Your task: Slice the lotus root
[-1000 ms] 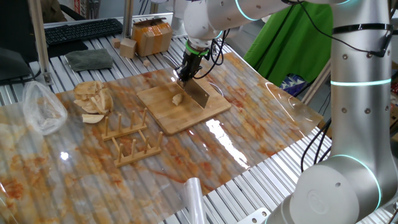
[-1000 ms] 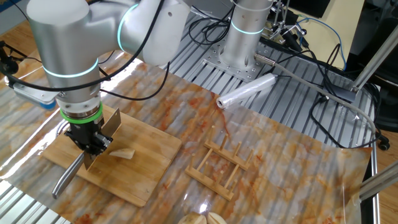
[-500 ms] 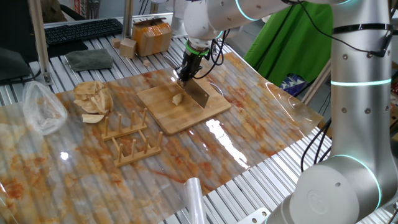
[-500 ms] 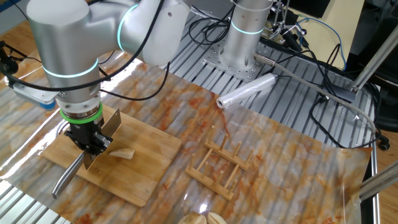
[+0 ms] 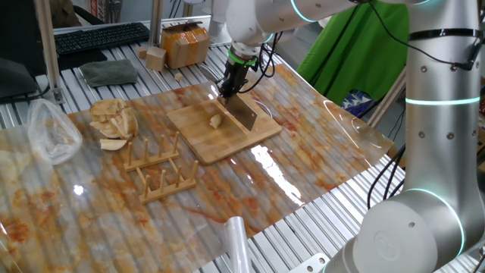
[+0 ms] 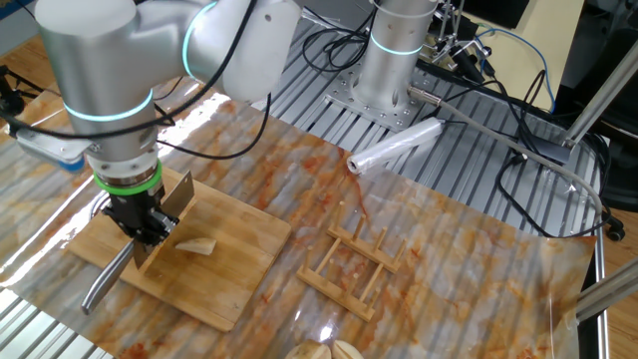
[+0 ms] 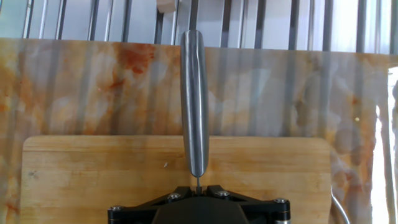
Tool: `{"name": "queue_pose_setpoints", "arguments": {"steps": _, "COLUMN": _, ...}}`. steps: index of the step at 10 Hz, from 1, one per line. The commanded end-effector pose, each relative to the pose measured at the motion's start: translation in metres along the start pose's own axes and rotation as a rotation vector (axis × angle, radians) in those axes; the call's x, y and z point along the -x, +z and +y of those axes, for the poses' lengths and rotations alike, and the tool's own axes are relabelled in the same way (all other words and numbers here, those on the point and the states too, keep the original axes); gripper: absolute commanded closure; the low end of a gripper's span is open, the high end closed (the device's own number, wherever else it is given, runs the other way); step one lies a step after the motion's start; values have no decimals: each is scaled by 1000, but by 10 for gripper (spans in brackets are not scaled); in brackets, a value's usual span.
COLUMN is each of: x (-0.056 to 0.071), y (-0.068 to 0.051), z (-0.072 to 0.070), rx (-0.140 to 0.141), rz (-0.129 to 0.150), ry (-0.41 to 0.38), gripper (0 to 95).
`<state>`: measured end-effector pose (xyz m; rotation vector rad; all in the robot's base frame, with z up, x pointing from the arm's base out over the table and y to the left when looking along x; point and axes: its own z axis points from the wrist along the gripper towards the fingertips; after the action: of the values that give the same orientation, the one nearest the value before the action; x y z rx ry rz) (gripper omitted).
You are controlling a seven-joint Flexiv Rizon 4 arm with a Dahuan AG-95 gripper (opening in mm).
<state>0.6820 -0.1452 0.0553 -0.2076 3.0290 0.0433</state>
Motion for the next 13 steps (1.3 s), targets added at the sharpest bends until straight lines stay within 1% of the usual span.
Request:
{"name": "queue_pose_setpoints", "arguments": {"steps": 1, "x": -1, "y": -9, "z": 5, "rx": 1, "rz": 8, "ry": 2, "gripper": 950}}
{"name": "queue_pose_setpoints", "arguments": {"steps": 3, "x": -2, "y": -15, "z": 13, "rx": -1, "rz": 16, "ry": 20, "gripper": 950}}
{"name": "queue_pose_setpoints", "arguments": {"steps": 5, "x": -4, "y": -23, "z": 19, "rx": -7, "rz": 15, "ry": 82, "gripper": 950}}
{"name": "queue_pose_setpoints", "arguments": {"steps": 6, "x": -7, "y": -27, "z": 18, "rx": -9, "rz": 11, "ry": 96, "gripper": 950}}
{"name": "queue_pose_setpoints", "arguments": {"steps": 7, "x": -9, "y": -33, "z": 17, "rx": -16, "rz": 5, "ry": 116, "gripper": 950}}
{"name": "queue_pose_setpoints", "arguments": {"steps": 8, "x": -11, "y": -39, "z": 14, "rx": -34, "rz": 16, "ry": 125, "gripper": 950}}
{"name": "queue_pose_setpoints", "arguments": {"steps": 9, "x": -11, "y": -43, "z": 11, "rx": -43, "rz": 23, "ry": 125, "gripper": 950}}
{"name": "queue_pose_setpoints", "arguments": {"steps": 10, "x": -13, "y": -47, "z": 7, "rx": -45, "rz": 41, "ry": 116, "gripper": 950}}
{"name": "queue_pose_setpoints", "arguments": {"steps": 11, "x": -13, "y": -48, "z": 7, "rx": -40, "rz": 62, "ry": 90, "gripper": 950}}
{"name": "queue_pose_setpoints", "arguments": {"steps": 12, "x": -13, "y": -48, "z": 7, "rx": -27, "rz": 86, "ry": 74, "gripper": 950}}
{"name": "queue_pose_setpoints", "arguments": {"steps": 13, "x": -14, "y": -48, "z": 7, "rx": -10, "rz": 129, "ry": 84, "gripper": 950}}
